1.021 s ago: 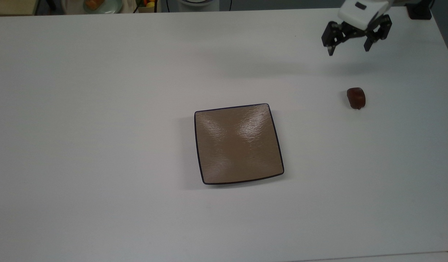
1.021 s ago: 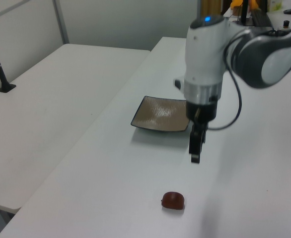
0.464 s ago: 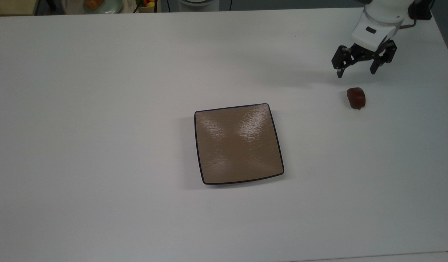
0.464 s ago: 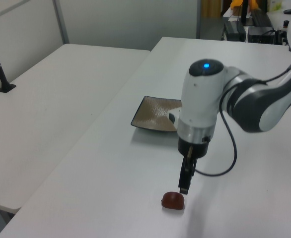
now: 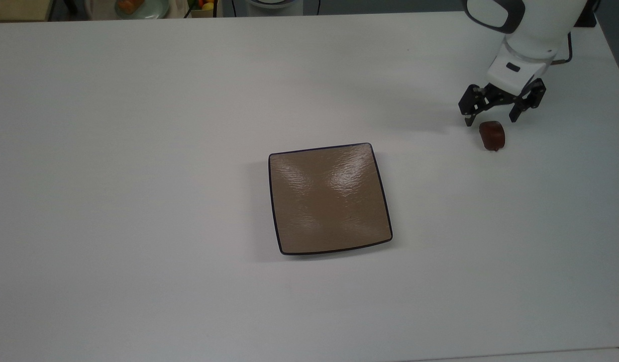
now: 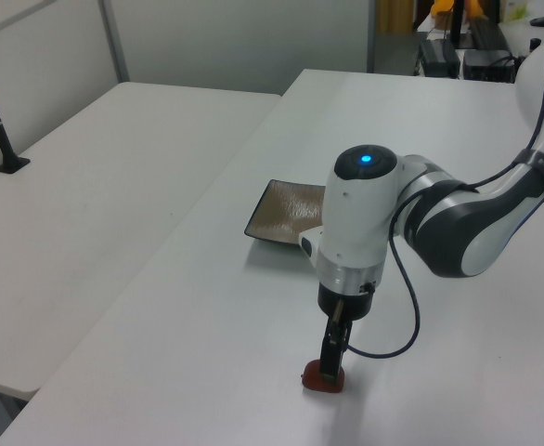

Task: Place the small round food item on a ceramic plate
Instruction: 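Close the gripper around the dark-red food item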

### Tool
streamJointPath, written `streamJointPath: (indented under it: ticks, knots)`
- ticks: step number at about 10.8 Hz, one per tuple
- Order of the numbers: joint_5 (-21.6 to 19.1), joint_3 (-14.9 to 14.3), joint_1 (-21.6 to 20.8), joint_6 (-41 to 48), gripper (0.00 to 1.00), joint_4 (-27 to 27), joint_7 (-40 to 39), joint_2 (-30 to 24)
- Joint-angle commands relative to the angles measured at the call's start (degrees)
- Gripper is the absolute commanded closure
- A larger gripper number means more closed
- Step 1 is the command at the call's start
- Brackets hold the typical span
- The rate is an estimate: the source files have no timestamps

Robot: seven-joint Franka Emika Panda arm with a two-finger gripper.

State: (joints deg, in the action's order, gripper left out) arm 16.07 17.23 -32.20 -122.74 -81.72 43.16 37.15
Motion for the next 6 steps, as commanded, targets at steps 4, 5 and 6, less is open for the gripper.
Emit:
streamJointPath:
  ticks: [4,5,6]
  knots:
    - [1.33,-1.5,-1.29,-5.4,0.0,1.92,0.87,3.63]
    - [1.33,-1.5,-1.2,-5.49,0.0,1.92,0.87,3.89]
    - [1.33,-1.5,-1.2,-5.58,0.0,1.66,0.96,3.89]
